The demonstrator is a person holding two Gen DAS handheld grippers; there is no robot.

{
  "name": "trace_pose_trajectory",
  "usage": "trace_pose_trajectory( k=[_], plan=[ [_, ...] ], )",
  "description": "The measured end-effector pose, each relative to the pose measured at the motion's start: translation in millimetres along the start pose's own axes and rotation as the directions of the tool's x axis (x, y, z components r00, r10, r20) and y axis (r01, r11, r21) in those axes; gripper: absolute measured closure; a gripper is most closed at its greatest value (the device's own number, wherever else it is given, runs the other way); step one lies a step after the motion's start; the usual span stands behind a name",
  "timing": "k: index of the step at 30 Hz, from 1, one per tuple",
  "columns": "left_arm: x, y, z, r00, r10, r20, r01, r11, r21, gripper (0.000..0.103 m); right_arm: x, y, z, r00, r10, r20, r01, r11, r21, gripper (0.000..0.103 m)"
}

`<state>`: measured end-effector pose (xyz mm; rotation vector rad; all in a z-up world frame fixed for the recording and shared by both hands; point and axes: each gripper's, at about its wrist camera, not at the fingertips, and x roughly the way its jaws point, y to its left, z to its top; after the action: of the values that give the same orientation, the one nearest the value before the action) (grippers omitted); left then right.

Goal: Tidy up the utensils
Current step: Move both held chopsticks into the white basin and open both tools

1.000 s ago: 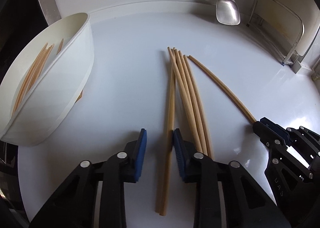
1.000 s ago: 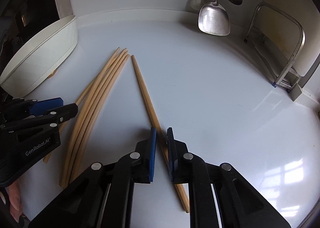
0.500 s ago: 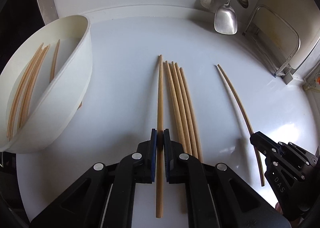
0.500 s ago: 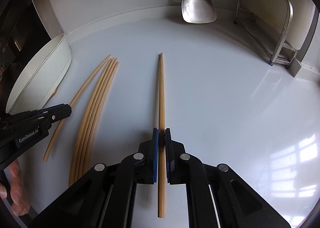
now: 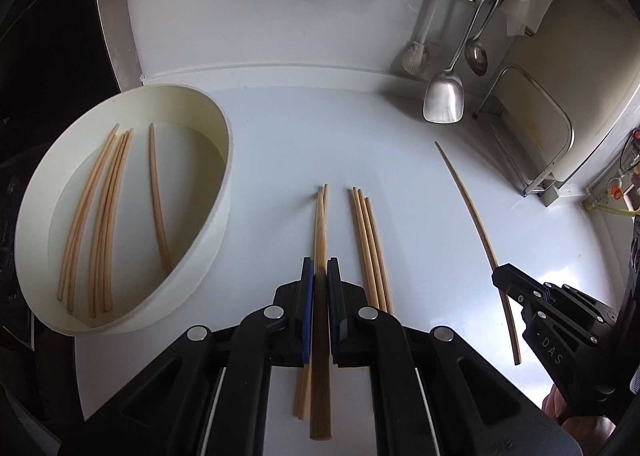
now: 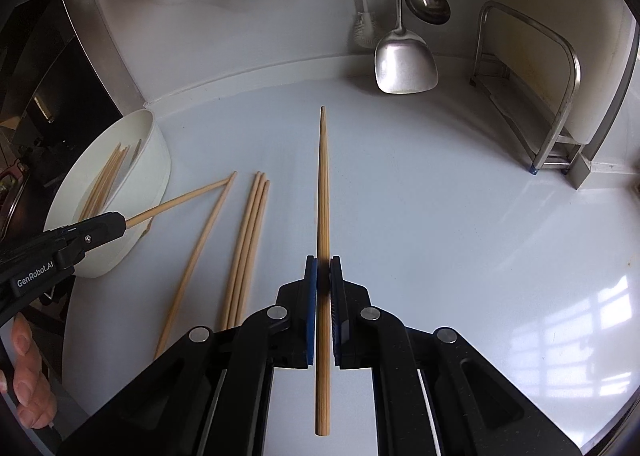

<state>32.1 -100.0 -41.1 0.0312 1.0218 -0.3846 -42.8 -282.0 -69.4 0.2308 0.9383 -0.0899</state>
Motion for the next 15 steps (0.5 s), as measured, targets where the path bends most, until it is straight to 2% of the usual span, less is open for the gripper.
trace_pose_trajectory(
  k=[5,15],
  plan=[
    [-11.8,16.4,8.3,1.0,-0.029,0.006,0.029,0.999,-0.017,0.096,-6.8,17.8,9.7,1.0,0.0,0.015,0.0,1.0,0.0,0.097],
    [-34.3,25.0,33.5,0.994,-0.088,0.067,0.087,0.996,0.014,0.096,-19.9,33.9,30.6,0.998,-0.013,0.057,0.012,1.0,0.014,0.097]
  ],
)
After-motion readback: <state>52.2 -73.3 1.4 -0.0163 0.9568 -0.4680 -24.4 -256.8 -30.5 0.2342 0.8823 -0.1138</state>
